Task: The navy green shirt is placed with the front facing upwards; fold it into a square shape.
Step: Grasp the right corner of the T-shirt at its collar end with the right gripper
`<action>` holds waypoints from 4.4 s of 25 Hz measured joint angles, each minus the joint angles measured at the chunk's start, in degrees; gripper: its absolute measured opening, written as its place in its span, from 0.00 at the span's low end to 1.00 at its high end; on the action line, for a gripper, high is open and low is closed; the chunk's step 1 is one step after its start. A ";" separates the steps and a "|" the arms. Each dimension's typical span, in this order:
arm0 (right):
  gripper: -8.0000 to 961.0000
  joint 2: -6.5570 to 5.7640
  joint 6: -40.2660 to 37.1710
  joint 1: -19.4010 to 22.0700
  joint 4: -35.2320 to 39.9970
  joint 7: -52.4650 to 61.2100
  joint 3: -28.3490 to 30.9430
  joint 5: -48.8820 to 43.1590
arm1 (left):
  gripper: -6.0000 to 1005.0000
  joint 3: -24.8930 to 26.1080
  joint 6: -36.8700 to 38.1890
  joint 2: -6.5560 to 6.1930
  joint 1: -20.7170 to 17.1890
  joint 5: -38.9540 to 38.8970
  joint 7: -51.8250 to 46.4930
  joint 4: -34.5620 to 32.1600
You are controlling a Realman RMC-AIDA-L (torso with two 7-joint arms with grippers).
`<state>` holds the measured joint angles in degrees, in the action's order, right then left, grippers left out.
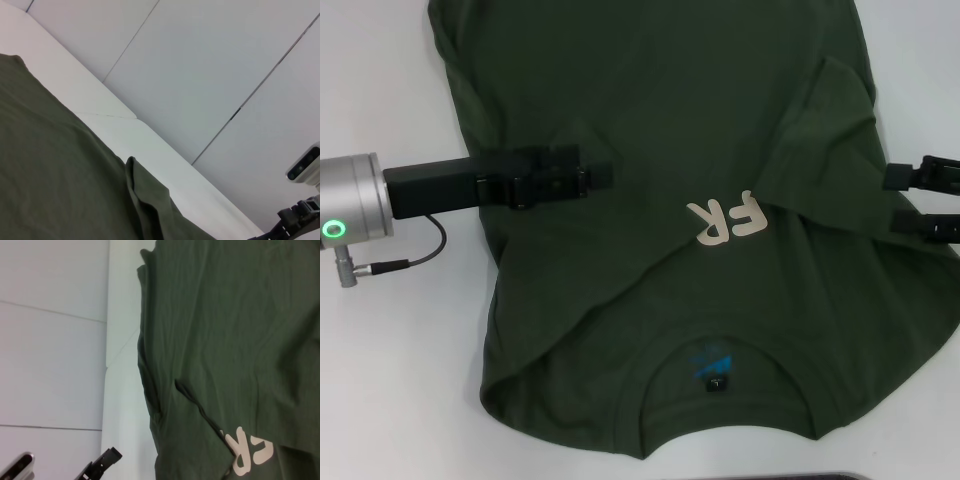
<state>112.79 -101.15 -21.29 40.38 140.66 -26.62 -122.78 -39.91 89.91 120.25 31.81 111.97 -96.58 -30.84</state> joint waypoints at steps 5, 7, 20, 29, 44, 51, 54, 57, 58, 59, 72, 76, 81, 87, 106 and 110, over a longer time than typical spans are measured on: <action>0.96 -0.50 -0.19 -0.29 0.44 1.34 0.45 0.16 | 0.88 0.00 -0.27 -0.03 -0.07 0.00 0.19 0.00; 0.96 -0.96 -0.25 -0.06 1.21 0.96 0.75 0.37 | 0.88 0.00 -0.34 -0.02 -0.11 0.00 0.48 0.00; 0.96 -5.03 -5.04 1.00 10.18 0.41 1.48 -10.01 | 0.88 0.18 -0.36 0.41 -0.76 0.23 0.24 0.08; 0.96 -4.70 -5.99 2.02 9.59 -0.06 1.47 -14.55 | 0.88 0.39 -0.36 0.60 -0.74 0.22 0.20 0.09; 0.95 -3.72 -3.81 3.34 9.51 -1.07 0.91 -15.68 | 0.88 0.45 -0.66 0.65 -0.43 0.04 0.17 0.08; 0.94 -3.12 -2.17 1.86 9.88 -1.79 0.61 -17.79 | 0.88 0.29 -1.69 0.69 -0.26 0.02 0.28 0.81; 0.94 -3.03 -2.12 1.24 10.03 -2.25 0.54 -17.98 | 0.88 0.20 -1.71 0.68 -0.25 0.01 0.30 0.81; 0.93 -2.99 -1.65 0.88 9.82 -2.65 0.25 -18.02 | 0.88 0.26 -1.73 0.68 -0.25 -0.08 0.26 0.81; 0.93 -2.97 -1.44 0.84 9.76 -2.76 0.01 -18.02 | 0.88 0.32 -1.73 0.68 -0.25 -0.09 0.25 0.81; 0.93 -2.90 -1.16 0.81 9.68 -2.88 -0.34 -18.02 | 0.88 0.39 -1.75 0.68 -0.26 -0.10 0.25 0.81; 0.89 -2.30 0.52 -0.16 9.60 -2.93 -3.18 -19.34 | 0.88 0.34 -1.76 0.68 -0.09 -0.28 0.18 0.79; 0.88 -2.09 0.39 -0.11 9.42 -2.96 -2.55 -19.22 | 0.88 0.40 -1.76 0.68 -0.08 -0.28 0.17 0.94; 0.88 -1.96 0.63 -0.16 7.63 -3.13 -2.42 -19.18 | 0.88 0.42 -1.76 0.68 -0.08 -0.28 0.17 0.96; 0.88 -1.81 0.78 -0.49 7.87 -2.83 -2.83 -19.32 | 0.88 0.45 -1.76 0.68 -0.10 -0.27 0.17 0.96; 0.69 -2.50 0.76 -1.57 7.96 -0.90 -3.11 -23.10 | 0.88 0.54 -1.76 0.68 0.00 -0.30 0.17 1.05; 0.44 -2.07 0.82 -2.25 7.97 -0.78 -3.09 -25.47 | 0.88 0.53 -1.76 0.68 0.00 -0.32 0.17 1.05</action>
<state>110.72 -100.33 -23.53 48.34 139.88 -29.71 -148.24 -39.38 88.16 120.93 31.82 111.65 -96.41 -29.79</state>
